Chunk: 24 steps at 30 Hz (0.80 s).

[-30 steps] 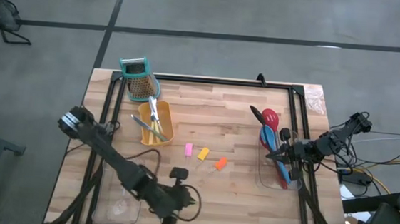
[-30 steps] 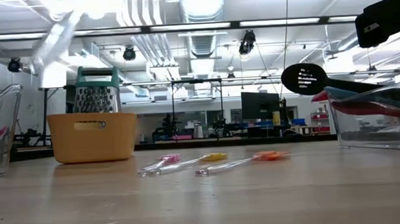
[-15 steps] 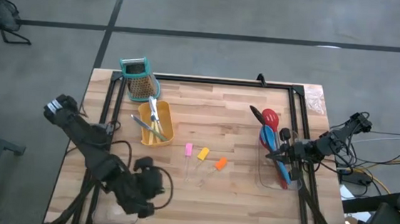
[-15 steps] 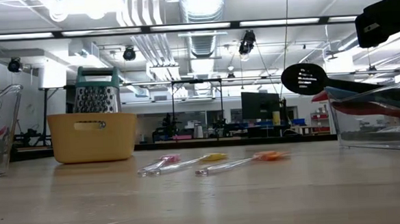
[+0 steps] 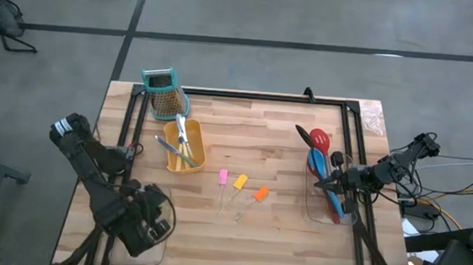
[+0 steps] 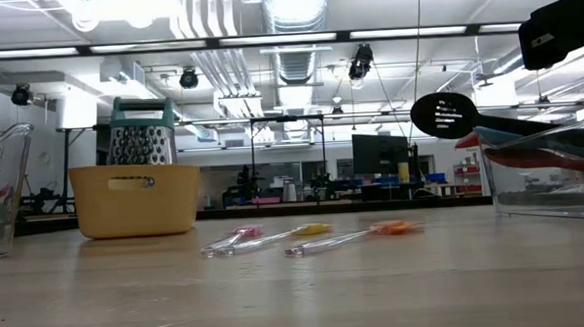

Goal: Pick & Place Kitchen Items
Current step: Put the green spatula into the left transparent bin

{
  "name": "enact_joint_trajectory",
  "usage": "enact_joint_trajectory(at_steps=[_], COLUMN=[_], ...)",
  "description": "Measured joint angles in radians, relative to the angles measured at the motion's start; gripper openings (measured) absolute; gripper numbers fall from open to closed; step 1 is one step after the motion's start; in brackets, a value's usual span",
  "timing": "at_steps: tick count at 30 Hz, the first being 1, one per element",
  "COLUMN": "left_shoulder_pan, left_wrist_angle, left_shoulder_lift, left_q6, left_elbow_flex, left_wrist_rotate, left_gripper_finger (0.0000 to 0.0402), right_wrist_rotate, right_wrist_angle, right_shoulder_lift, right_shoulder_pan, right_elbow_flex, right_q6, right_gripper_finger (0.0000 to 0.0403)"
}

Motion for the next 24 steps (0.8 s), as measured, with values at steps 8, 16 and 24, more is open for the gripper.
enact_joint_trajectory(at_steps=[8, 16, 24], left_shoulder_pan=[-0.002, 0.002, 0.009], left_wrist_angle=[0.125, 0.214, 0.216], left_shoulder_lift=[0.0, -0.002, -0.002], left_q6=[-0.123, -0.105, -0.097], left_elbow_flex=[-0.167, -0.237, -0.238], left_wrist_rotate=[0.138, 0.138, 0.091], left_gripper_finger=[0.0031, 0.0038, 0.0042], right_wrist_rotate=[0.0, 0.0, 0.0], right_wrist_angle=[0.0, 0.0, 0.0], right_shoulder_lift=[0.0, 0.0, 0.0], right_shoulder_pan=[0.0, 0.0, 0.0], right_elbow_flex=[0.0, 0.0, 0.0], right_q6=[0.0, 0.001, 0.001], right_gripper_finger=[0.0008, 0.0008, 0.0008])
